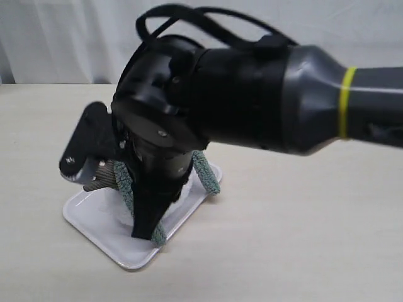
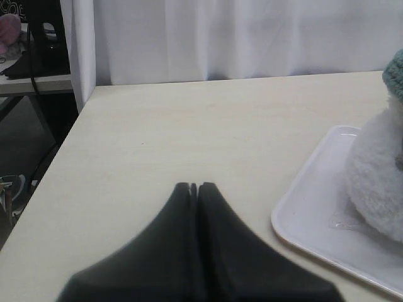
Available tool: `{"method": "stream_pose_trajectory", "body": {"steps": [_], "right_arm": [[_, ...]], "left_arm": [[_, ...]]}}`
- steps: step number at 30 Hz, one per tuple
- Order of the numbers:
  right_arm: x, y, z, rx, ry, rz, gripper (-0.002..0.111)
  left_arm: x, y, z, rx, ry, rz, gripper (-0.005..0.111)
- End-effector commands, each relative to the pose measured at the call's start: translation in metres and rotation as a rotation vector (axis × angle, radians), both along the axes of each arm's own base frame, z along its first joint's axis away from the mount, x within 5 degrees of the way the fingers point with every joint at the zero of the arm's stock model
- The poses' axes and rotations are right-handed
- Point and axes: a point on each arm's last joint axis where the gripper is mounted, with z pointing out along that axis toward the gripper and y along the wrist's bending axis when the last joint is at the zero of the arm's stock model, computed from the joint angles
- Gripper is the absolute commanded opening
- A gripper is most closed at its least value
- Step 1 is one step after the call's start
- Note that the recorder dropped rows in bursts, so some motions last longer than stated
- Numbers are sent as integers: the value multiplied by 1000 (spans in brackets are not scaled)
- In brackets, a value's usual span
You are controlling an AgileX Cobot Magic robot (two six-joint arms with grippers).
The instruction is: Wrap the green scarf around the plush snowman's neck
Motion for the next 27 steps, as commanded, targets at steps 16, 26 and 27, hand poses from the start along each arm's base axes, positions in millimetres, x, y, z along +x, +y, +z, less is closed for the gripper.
{"method": "stream_pose_trajectory", "body": {"steps": [16, 26, 27], "right_arm": [[66, 33, 46, 315, 53, -506, 4], [90, 61, 26, 305, 29, -489, 4], [91, 61, 23, 299, 29, -489, 4]], "left_arm": [[0, 0, 0, 2, -12, -2, 0], [0, 0, 0, 2, -14, -2, 0], [0, 0, 0, 2, -14, -2, 0]]}}
